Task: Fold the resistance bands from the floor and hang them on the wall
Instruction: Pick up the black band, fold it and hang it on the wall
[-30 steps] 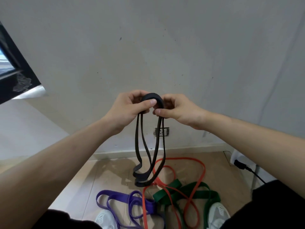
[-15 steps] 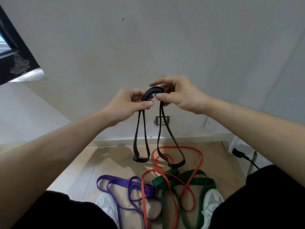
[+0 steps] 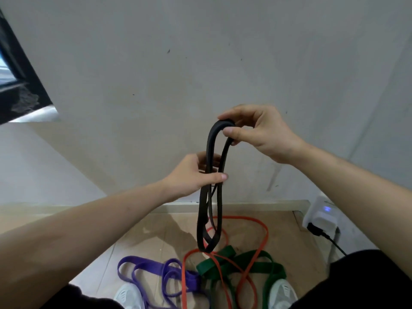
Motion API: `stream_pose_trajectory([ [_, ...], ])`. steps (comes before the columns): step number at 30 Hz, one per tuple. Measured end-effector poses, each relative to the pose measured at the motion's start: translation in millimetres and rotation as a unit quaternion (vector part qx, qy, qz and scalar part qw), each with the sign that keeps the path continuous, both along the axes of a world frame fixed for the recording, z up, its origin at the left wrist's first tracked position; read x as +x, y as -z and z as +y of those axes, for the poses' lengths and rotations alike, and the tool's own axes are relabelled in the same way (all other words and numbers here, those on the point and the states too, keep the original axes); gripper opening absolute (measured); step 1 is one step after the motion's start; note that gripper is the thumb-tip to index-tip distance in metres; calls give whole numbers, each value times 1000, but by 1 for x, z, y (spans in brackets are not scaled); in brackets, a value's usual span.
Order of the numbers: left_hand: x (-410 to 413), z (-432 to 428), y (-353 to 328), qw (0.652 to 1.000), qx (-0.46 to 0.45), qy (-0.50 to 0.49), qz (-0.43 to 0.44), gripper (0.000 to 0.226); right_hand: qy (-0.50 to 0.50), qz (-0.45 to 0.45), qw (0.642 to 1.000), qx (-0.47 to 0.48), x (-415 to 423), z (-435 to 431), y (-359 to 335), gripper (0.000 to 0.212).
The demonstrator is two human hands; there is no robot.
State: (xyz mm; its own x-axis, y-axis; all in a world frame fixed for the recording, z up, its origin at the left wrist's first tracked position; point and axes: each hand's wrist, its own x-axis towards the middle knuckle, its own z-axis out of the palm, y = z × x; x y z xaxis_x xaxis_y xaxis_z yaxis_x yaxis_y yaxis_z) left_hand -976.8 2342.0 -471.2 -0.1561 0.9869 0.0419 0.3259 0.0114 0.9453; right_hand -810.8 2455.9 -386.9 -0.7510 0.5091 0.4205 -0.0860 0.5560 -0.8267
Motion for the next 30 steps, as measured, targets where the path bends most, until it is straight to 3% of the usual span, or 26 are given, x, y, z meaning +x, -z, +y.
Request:
stream_pose_trajectory([
  [9, 6, 3, 8, 999, -26, 34, -24, 25, -8, 60, 996, -67, 3, -2, -4, 22],
  [15, -2, -2, 0, 999, -23, 25, -1, 23, 47, 86, 991, -92, 11, 10, -5, 20],
  [20, -16, -2, -6, 1000, -12, -9, 1, 28, 74, 50, 989, -121, 23, 32, 3, 27],
  [25, -33, -6, -19, 999, 21, -32, 35, 23, 70, -45, 984, -158, 39, 56, 23, 28],
  [28, -39, -8, -25, 996, 46, -40, 60, 17, 44, -224, 971, -78, 47, 64, 36, 25],
  [30, -40, -10, -28, 995, 52, -33, 82, 19, 35, -346, 938, 1, 47, 61, 37, 39],
])
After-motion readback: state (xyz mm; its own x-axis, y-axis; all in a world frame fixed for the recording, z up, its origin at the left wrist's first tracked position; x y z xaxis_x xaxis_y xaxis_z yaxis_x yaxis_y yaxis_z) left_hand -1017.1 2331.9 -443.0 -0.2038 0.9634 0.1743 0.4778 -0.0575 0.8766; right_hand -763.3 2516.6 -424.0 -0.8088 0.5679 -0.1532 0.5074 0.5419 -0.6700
